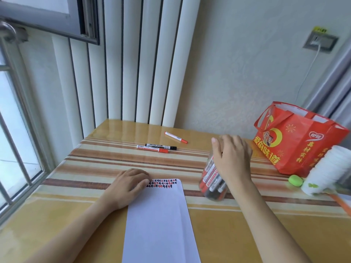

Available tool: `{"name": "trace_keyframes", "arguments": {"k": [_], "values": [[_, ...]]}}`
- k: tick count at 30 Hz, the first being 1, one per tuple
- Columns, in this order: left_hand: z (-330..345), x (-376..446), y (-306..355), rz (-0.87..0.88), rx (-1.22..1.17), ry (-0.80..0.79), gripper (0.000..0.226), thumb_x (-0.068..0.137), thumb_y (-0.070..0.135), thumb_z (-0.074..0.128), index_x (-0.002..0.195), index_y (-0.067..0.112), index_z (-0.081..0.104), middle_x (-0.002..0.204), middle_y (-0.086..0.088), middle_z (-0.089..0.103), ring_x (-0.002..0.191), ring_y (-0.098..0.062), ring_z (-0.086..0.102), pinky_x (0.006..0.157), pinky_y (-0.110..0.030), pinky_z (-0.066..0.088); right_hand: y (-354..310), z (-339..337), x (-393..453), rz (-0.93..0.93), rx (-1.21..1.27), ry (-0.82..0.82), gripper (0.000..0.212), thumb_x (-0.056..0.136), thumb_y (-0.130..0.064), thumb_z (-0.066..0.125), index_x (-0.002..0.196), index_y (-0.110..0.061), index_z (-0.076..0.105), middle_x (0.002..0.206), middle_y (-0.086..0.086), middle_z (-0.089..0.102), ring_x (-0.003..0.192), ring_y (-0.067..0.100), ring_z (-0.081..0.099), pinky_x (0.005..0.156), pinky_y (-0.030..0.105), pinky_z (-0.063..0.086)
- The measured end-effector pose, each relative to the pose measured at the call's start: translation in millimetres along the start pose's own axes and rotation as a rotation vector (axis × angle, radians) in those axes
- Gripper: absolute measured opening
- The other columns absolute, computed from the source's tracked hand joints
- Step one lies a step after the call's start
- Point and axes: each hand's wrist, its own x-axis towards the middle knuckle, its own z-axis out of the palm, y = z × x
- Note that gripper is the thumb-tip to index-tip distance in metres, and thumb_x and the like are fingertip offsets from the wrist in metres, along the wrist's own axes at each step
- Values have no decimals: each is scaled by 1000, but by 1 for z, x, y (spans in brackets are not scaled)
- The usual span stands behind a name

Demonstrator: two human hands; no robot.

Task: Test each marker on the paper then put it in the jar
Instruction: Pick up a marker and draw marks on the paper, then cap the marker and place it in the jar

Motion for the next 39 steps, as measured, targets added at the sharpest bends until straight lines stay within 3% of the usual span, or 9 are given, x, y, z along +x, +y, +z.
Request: {"name": "trace_keyframes", "arguments": {"k": [2,4,9,14,20,25,28,33,39], "values": [[3,1,-3,-55,23,59,51,102,58,21,116,41,67,124,28,57,125,1,48,102,-33,35,-12,5,-6,-133,100,269,27,100,-26,50,99,-7,68,103,11,65,97,32,60,89,46,45],[6,3,-6,-102,48,100,54,100,59,19,115,40,67,126,26,56,127,0,46,100,-30,30,-33,16,-10,-269,267,314,11,93,-8,56,95,-5,66,100,11,63,93,30,58,83,41,47],[11,5,-10,-147,62,113,55,97,61,21,116,40,68,130,24,56,129,0,45,100,-26,25,-71,79,-22,-322,422,-232,17,97,-10,54,110,-12,64,112,-1,60,103,17,58,85,35,52],[12,5,-13,-137,58,136,48,99,59,25,112,42,67,124,29,53,123,6,43,99,-23,25,-79,158,-13,-214,355,-519,41,104,-27,53,143,-16,54,148,-3,48,138,16,45,116,36,39],[16,4,-15,-106,35,163,38,101,58,29,111,45,63,120,33,50,122,11,40,101,-23,31,-81,231,26,108,368,-324,59,100,-59,33,137,-18,55,145,3,52,137,26,45,112,46,40],[24,8,-24,-71,30,267,24,100,54,40,105,48,62,115,34,54,117,14,44,94,-18,32,-73,263,60,366,400,-71,56,103,-42,30,130,-8,65,144,17,56,135,40,49,104,56,43],[26,11,-26,-71,42,286,21,100,55,39,102,50,60,113,34,53,114,13,45,90,-20,37,-62,275,72,486,349,-115,35,106,-22,45,135,-12,62,147,12,55,138,36,46,108,53,39],[24,9,-23,-88,34,243,29,102,60,31,103,50,58,115,34,49,117,10,45,92,-22,37,-55,284,77,508,254,-175,20,102,-15,56,114,-21,70,115,4,72,118,30,56,102,44,39],[17,8,-17,-89,17,177,28,101,59,30,105,49,56,117,33,46,121,7,41,100,-24,31,-59,274,69,577,346,-102,23,96,-3,63,116,-10,70,117,13,69,117,35,54,98,45,42]]}}
